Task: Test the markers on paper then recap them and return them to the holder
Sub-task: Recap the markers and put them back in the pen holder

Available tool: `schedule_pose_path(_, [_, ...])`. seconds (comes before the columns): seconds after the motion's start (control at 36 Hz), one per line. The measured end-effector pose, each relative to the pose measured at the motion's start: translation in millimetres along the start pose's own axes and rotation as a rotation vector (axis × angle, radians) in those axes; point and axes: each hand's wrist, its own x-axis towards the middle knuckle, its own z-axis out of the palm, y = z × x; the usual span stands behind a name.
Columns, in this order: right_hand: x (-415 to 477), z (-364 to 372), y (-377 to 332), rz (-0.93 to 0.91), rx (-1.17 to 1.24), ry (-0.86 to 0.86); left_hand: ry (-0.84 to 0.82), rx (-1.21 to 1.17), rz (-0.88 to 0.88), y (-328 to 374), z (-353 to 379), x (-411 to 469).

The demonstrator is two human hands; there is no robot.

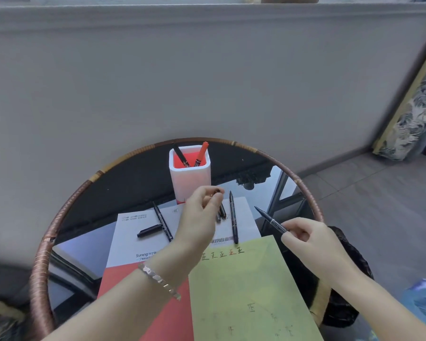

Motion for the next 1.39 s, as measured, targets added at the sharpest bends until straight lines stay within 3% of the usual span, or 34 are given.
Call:
schedule_pose_path(0.11, [-3, 8, -5, -0.057, 0.055, 0.022, 0.019, -0.421, -0.33, 5, -16, -1])
schedule_pose_path(0.19, [-8, 11, -13, -0.133, 0.16, 0.022, 0.035, -0.619, -0.419, 7, -26, -4])
schedule_pose_path(0.36, [-16, 16, -25, -0.2, 0.344, -0.017, 0.126, -0.654, -0.368, 1, -31, -15])
schedule_pose_path(0.53, [-22, 22, -30, -0.228, 0.38, -0.035, 0.178, -0.686, -0.341, 1, -35, -18])
schedule_pose_path(0.92, [-25, 21, -34, -0.297, 0.231, -0.092, 0.163, -0.698, -0.354, 3, -31, -27])
schedule_pose_path(1.08, [-28, 21, -38, -0.389, 0.162, -0.03, 0.101, -0.532, -0.258, 2, -21, -40])
schedule_pose_path(1.22, [-30, 21, -40, -0.463, 0.148, 0.022, 0.103, -0.606, -0.262, 5, -19, -45])
schedule_pose_path(1.39, [-37, 25, -50, -0.455, 0.258, 0.107, 0.112, -0.699, -0.118, 11, -12, -53])
